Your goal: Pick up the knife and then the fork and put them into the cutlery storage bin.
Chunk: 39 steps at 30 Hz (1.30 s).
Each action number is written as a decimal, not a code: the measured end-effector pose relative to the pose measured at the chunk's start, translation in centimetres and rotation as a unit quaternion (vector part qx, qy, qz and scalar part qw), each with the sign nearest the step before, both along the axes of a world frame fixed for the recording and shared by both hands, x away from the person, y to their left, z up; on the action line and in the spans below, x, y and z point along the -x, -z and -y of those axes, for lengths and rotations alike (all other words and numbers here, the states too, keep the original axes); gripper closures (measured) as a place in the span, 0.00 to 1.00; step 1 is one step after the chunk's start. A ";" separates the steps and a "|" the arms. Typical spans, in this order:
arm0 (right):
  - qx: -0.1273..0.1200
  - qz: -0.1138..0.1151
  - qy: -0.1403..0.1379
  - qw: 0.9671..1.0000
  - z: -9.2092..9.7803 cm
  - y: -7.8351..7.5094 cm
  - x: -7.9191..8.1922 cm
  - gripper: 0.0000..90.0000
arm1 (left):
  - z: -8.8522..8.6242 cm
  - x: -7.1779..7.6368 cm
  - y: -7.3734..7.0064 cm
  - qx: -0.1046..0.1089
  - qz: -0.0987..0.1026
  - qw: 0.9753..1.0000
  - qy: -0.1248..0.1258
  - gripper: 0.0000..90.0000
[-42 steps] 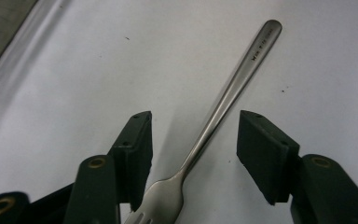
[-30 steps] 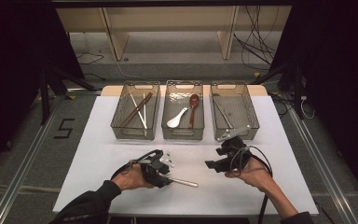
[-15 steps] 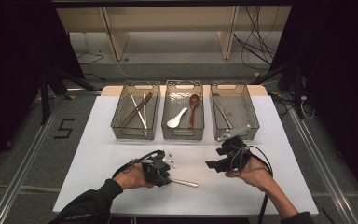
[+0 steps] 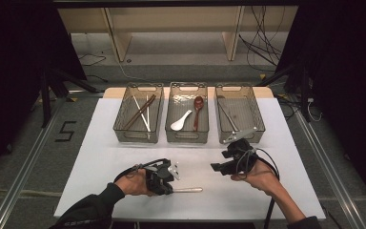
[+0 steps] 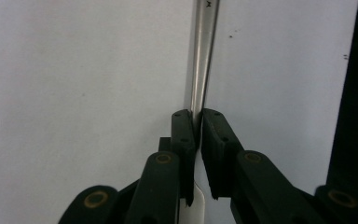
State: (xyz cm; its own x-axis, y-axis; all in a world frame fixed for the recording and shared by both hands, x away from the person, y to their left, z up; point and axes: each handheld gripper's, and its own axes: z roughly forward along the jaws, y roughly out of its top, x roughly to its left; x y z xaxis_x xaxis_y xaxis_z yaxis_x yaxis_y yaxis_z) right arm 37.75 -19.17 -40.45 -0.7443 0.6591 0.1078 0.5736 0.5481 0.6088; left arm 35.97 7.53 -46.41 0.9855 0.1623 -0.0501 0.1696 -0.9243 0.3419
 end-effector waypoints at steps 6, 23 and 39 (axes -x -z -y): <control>0.000 0.000 0.001 1.000 0.0 0.0 0.0 0.38 | 0.0 0.3 0.0 -0.001 0.004 1.000 -0.001 0.93; -0.002 0.000 0.004 1.000 0.1 -0.1 -0.1 0.39 | 0.1 0.6 0.0 -0.013 0.001 1.000 -0.007 0.92; -0.002 0.002 0.003 1.000 0.1 -0.1 -0.2 0.39 | -0.2 0.5 -0.2 0.000 0.004 1.000 -0.020 0.94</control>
